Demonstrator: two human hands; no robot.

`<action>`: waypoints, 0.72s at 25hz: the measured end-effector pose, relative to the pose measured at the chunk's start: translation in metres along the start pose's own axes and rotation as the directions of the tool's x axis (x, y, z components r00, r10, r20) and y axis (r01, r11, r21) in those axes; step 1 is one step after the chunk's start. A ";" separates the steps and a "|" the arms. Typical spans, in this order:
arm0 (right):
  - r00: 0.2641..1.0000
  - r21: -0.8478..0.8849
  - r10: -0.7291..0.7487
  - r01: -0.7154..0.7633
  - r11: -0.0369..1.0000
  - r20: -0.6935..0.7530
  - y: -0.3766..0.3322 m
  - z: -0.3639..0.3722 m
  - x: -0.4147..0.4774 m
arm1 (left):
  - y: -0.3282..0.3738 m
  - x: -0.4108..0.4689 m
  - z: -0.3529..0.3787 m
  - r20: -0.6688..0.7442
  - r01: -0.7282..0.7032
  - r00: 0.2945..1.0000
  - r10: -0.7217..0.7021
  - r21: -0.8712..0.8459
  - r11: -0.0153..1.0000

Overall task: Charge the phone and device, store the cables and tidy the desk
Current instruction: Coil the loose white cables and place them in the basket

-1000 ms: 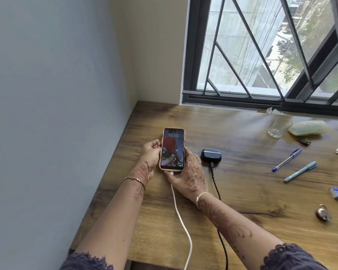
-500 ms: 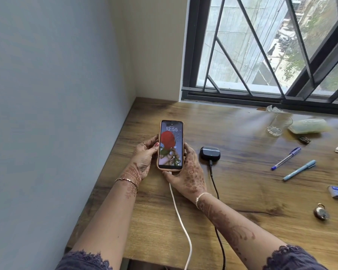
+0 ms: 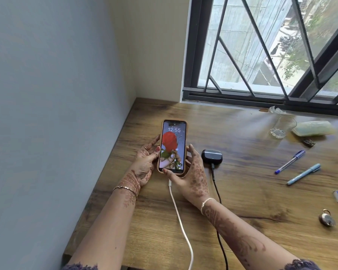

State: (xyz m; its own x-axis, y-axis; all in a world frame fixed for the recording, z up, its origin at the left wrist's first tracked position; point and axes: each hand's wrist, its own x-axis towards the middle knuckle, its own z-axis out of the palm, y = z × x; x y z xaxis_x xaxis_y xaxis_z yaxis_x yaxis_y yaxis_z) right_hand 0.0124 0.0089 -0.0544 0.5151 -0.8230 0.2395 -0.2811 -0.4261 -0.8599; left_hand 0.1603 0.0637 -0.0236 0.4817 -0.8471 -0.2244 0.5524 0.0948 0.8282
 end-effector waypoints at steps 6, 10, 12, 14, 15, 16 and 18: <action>0.986 0.057 0.162 -0.160 0.985 -0.032 -0.007 -0.004 0.010 | -0.005 0.001 -0.004 0.044 0.010 0.999 -0.005 -0.108 0.994; 0.986 0.048 0.162 -0.160 0.986 -0.043 -0.007 -0.004 0.013 | -0.007 0.003 -0.008 0.051 0.005 0.999 0.000 -0.096 0.995; 0.984 0.052 0.169 -0.166 0.985 -0.049 -0.006 -0.004 0.014 | -0.006 0.004 -0.009 0.057 0.005 0.998 0.001 -0.091 0.996; 0.985 0.040 0.164 -0.162 0.986 -0.059 -0.004 -0.003 0.014 | -0.004 0.002 -0.008 0.071 0.008 0.998 0.000 -0.109 0.994; 0.985 0.035 0.160 -0.158 0.987 -0.060 -0.004 -0.003 0.014 | -0.003 0.001 -0.008 0.074 0.011 0.997 -0.002 -0.113 0.994; 0.986 0.032 0.159 -0.157 0.987 -0.059 -0.004 -0.003 0.013 | -0.003 0.000 -0.007 0.086 0.015 0.996 -0.005 -0.116 0.993; 0.985 0.036 0.161 -0.159 0.987 -0.058 -0.005 -0.003 0.013 | -0.002 0.000 -0.007 0.108 0.009 0.994 0.003 -0.109 0.994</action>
State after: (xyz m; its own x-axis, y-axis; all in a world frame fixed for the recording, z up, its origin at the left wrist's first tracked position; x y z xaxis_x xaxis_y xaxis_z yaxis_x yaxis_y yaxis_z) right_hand 0.0176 -0.0005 -0.0454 0.4155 -0.9011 0.1240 -0.3298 -0.2763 -0.9027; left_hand 0.1642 0.0675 -0.0286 0.4070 -0.8983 -0.1654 0.6277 0.1436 0.7651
